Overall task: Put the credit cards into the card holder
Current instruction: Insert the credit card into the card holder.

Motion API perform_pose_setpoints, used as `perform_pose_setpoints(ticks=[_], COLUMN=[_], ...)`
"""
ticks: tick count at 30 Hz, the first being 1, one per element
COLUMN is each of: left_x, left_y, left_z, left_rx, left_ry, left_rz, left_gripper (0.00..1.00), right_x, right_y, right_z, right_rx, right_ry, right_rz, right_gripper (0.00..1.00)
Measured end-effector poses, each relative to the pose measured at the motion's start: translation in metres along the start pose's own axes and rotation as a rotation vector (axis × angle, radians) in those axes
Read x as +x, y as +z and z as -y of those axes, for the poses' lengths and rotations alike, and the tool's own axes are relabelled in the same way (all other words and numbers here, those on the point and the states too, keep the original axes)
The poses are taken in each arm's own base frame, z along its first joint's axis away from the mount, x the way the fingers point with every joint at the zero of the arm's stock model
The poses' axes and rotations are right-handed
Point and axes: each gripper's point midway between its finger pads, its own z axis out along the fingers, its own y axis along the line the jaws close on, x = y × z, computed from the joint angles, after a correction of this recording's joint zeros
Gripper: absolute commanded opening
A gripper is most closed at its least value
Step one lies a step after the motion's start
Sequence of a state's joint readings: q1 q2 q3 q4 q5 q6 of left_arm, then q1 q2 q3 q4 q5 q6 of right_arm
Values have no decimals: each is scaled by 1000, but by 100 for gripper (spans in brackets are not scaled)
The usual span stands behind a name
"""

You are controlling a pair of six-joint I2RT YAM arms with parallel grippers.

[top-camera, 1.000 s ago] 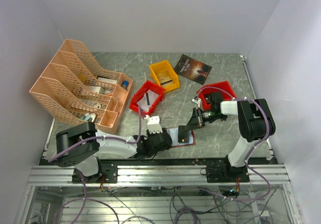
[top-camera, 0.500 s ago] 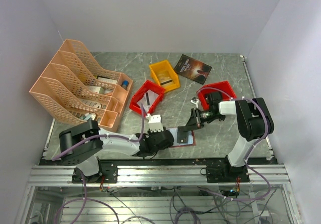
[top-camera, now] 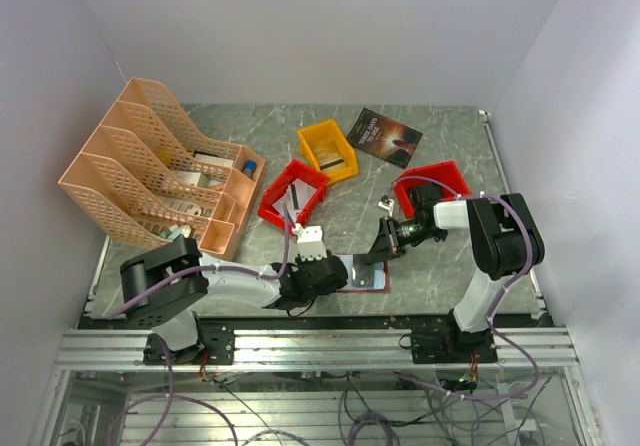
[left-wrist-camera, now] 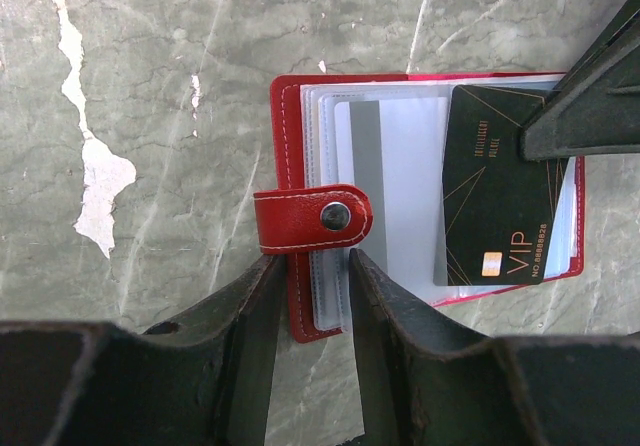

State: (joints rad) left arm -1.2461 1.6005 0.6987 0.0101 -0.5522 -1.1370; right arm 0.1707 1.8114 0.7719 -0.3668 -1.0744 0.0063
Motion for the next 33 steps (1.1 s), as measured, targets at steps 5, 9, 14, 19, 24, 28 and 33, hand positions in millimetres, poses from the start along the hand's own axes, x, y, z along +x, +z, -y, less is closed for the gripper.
perform_pose_setpoints(ticks=[5, 9, 14, 19, 24, 28, 33], left_x=[-1, -2, -2, -2, -2, -2, -2], left_y=[1, 2, 2, 2, 2, 2, 3], left_z=[0, 1, 1, 1, 1, 1, 2], left_rx=[0, 0, 2, 3, 4, 4, 4], left_ry=[3, 8, 18, 22, 29, 39, 50], left_rz=[-2, -3, -5, -7, -9, -11, -14], left_gripper=[43, 43, 43, 43, 43, 43, 43], right_x=[1, 1, 0, 1, 2, 2, 2], right_y=[0, 1, 2, 3, 4, 6, 8], right_z=[2, 2, 3, 4, 5, 4, 2], right_rx=[17, 24, 36, 51, 60, 66, 71], right_ry=[28, 47, 63, 93, 109, 104, 102], right_rz=[-3, -7, -10, -14, -16, -26, -34], right_gripper=[0, 0, 0, 0, 0, 0, 0])
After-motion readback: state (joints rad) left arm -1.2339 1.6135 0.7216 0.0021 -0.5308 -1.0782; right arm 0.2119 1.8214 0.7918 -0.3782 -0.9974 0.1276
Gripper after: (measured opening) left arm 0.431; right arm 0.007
